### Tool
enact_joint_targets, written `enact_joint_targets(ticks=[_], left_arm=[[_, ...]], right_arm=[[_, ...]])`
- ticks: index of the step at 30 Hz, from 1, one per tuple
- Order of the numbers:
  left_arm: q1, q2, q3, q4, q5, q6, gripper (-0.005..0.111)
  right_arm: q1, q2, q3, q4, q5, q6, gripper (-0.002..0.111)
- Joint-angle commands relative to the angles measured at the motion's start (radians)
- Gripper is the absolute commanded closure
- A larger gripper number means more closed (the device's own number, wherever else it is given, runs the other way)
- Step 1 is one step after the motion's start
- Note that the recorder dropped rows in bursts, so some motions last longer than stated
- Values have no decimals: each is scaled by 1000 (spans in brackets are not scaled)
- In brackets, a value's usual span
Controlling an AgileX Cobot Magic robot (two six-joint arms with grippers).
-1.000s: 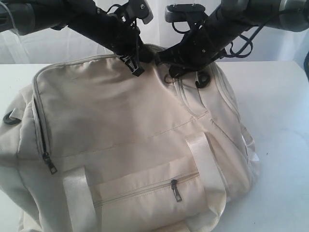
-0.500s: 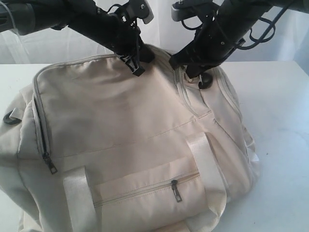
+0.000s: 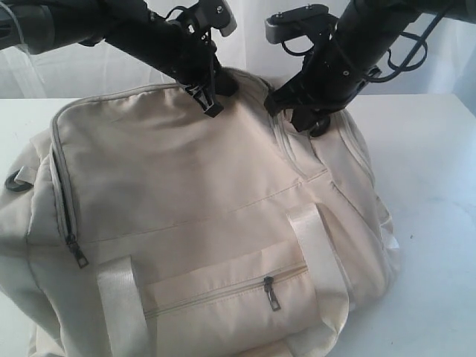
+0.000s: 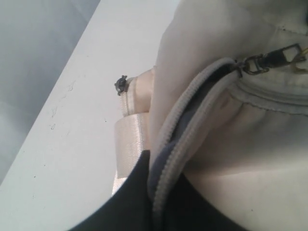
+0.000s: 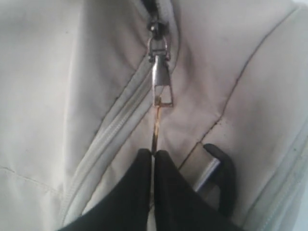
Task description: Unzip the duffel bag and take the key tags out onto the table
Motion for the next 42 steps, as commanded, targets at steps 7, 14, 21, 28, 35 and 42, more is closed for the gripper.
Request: enact_joint_targets(ticks=[7, 14, 21, 28, 35, 42], left_arm=[[12, -12, -8, 4, -40, -10, 107], [12, -12, -8, 4, -40, -10, 107], [12, -12, -8, 4, -40, -10, 107], [12, -12, -8, 4, -40, -10, 107], [12, -12, -8, 0, -44, -10, 107], [12, -12, -8, -3, -42, -8, 107]], right_arm=[[-2, 7, 4, 18, -119, 29, 73], [-2, 66, 4, 10, -184, 80, 71], [-2, 83, 4, 12, -230, 98, 68], [-19, 87, -1, 12, -238, 128, 68], [-19, 121, -4, 16, -243, 121, 48], [-19, 118, -6, 36, -259, 114, 73]])
